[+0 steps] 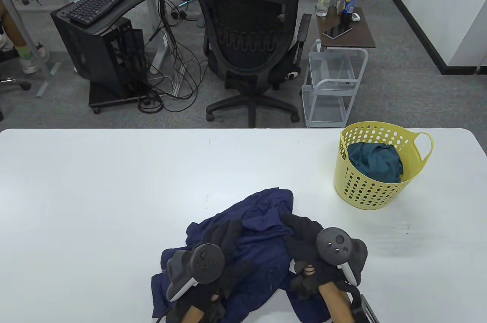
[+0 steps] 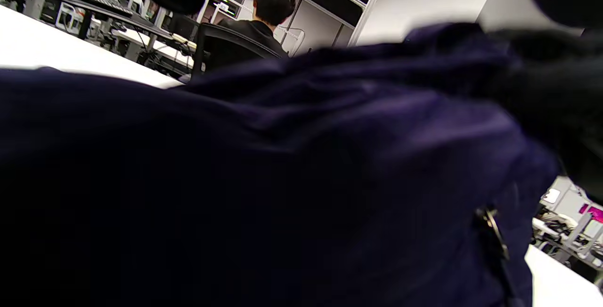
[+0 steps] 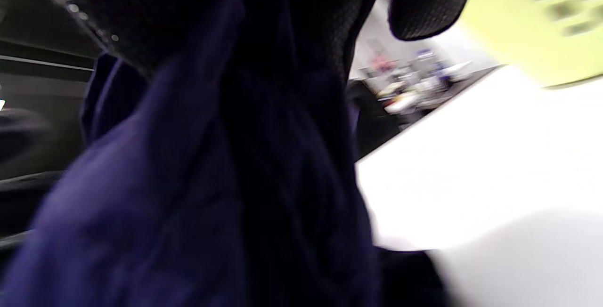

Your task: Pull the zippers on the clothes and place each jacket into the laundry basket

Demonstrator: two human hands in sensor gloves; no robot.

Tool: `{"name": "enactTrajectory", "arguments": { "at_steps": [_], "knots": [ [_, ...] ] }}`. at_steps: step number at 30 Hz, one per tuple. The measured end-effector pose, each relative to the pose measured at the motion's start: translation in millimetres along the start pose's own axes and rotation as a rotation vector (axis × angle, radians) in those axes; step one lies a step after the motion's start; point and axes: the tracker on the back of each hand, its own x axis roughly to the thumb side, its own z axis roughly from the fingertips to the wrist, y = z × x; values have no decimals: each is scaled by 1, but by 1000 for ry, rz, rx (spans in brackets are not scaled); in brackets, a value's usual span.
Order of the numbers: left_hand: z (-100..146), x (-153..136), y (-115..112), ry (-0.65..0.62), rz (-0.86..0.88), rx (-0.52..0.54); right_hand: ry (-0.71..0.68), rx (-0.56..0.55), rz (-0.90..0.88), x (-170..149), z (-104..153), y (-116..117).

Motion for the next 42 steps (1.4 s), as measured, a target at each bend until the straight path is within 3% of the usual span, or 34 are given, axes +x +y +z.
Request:
{"name": "enactTrajectory", "arguments": {
  "at_steps": [3,6,7,9,12,13,14,16,18,22,27,31,33,38,42],
  "knots": [
    [-3,1,-5,12,0,-8,-130,86,-144,21,8,9],
    [-6,-10,-4,44,-32,73,-197,258,-254,32,12,15],
    [-6,-18,-4,82,17,93,-193,250,-292,29,11,13],
    [-9,-32,-2,102,135,50,-133,193,-377,17,9,6],
    [-11,-53,0,127,354,6,139,101,-420,-15,7,-4],
    [-12,-60,0,128,431,-10,249,143,-354,-26,7,-3],
    [-12,-63,0,125,464,-20,271,210,-302,-32,7,0],
    [-15,-71,-1,112,559,-54,260,483,-142,-38,7,17],
    [-16,-74,-3,99,612,-79,244,620,-80,-34,7,36],
    [-18,-77,-5,45,696,-148,183,705,-15,-16,0,76],
    [-18,-83,-3,7,746,-194,99,598,8,0,-11,105],
    [-16,-90,5,-14,801,-189,143,613,-88,-1,-21,102],
    [-13,-93,13,-1,782,-143,162,584,-22,0,-35,89],
    [1,-90,43,91,501,43,157,302,305,33,-87,28],
    [11,-75,55,151,207,16,38,30,583,78,-118,-7]
  ]
}}
